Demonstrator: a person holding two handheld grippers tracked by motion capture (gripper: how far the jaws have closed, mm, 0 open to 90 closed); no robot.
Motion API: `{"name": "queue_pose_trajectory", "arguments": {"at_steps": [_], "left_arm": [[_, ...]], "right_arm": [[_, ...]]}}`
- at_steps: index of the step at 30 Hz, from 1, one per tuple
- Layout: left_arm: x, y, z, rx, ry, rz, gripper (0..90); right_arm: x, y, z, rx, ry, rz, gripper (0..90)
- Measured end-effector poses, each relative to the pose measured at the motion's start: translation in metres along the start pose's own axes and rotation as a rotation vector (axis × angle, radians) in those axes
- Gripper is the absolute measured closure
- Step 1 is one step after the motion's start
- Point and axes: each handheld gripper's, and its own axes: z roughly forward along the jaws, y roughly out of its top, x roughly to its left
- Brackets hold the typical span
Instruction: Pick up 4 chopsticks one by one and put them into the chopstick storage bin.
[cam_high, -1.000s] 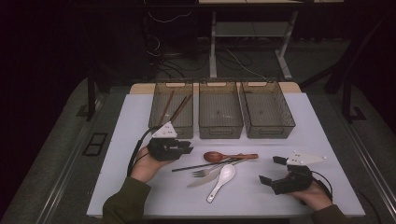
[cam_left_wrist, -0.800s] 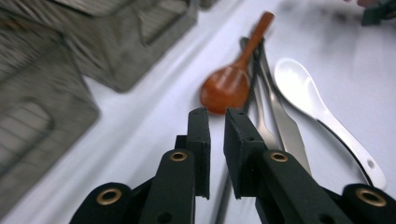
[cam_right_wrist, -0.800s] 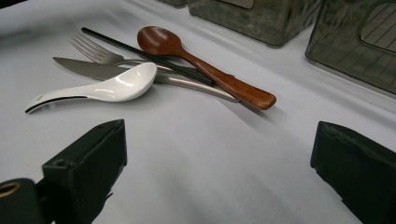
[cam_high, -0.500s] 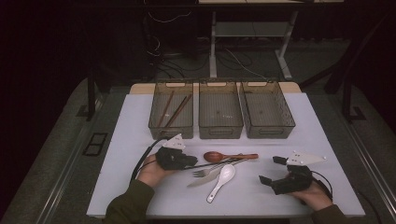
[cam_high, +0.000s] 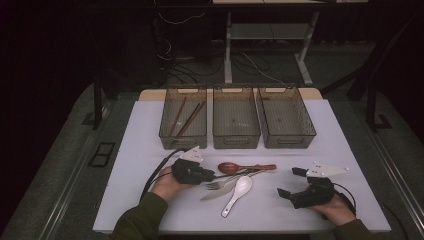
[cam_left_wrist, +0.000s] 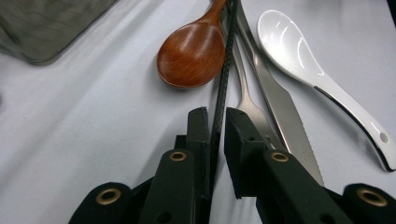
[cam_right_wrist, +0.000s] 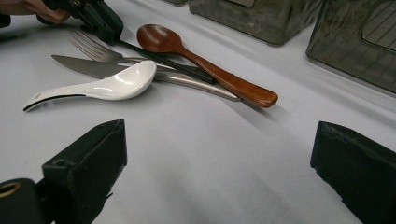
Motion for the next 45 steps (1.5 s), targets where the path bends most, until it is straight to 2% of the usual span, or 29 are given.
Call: {"name": "queue_pose_trajectory", "arguments": {"at_steps": [27, 39, 45], "left_arm": [[-0.001, 0.000, 0.001, 0.014, -0.008, 0.033, 84.5], [-0.003, 0.007, -0.016, -0.062, -0.003, 0.040, 84.6], [-0.003, 0.008, -0.025, -0.098, -0.002, 0.026, 84.6]], "right_arm": [[0.000, 0.000, 0.000, 0.003, 0.000, -0.001, 3.2], [0.000, 0.000, 0.000, 0.002, 0.000, -0.001, 3.2], [0.000, 0.000, 0.000, 0.001, 0.000, 0.000, 3.2]]}}
